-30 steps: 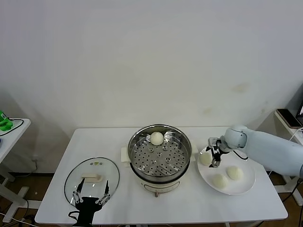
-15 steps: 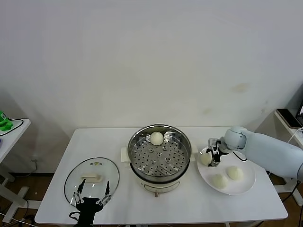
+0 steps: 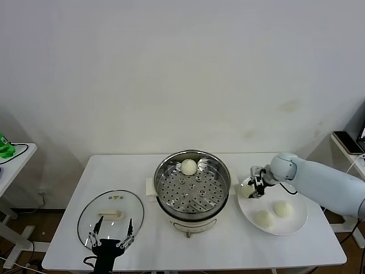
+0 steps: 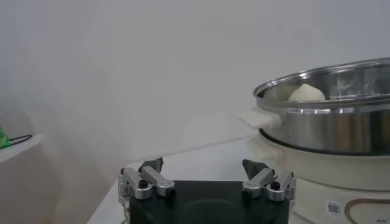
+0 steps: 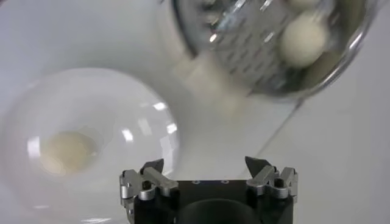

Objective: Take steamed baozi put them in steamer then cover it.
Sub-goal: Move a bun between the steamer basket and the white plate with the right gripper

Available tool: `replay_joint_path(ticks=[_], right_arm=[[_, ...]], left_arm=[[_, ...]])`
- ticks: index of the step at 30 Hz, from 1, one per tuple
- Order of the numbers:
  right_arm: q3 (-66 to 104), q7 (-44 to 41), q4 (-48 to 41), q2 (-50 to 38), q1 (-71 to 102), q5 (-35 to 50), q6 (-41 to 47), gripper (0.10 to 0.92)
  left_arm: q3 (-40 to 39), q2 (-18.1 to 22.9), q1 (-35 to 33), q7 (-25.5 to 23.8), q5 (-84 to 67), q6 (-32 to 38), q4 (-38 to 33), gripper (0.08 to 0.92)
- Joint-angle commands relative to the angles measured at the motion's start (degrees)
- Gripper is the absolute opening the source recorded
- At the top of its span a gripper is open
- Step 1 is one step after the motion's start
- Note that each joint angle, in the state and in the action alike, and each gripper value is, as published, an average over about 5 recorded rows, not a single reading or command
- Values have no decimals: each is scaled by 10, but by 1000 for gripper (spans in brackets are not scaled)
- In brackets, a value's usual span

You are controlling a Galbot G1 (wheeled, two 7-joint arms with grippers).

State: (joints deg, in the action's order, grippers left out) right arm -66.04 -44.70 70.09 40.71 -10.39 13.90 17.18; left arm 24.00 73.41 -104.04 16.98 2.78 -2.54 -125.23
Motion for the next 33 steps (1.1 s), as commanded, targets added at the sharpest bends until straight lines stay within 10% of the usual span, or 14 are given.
replay_joint_path(ticks=[1, 15, 33], right_arm=[[-50, -3, 65, -51, -121, 37, 6, 534], [-222, 36, 231, -36, -420, 213, 69, 541], [-199, 135, 251, 167, -344, 391, 164, 543]], left_arm=[[-2, -1, 0, 0, 0, -1, -1, 823], [-24, -21, 15, 0, 0, -1, 2, 823], [-12, -31, 32, 1, -5, 2, -9, 823]])
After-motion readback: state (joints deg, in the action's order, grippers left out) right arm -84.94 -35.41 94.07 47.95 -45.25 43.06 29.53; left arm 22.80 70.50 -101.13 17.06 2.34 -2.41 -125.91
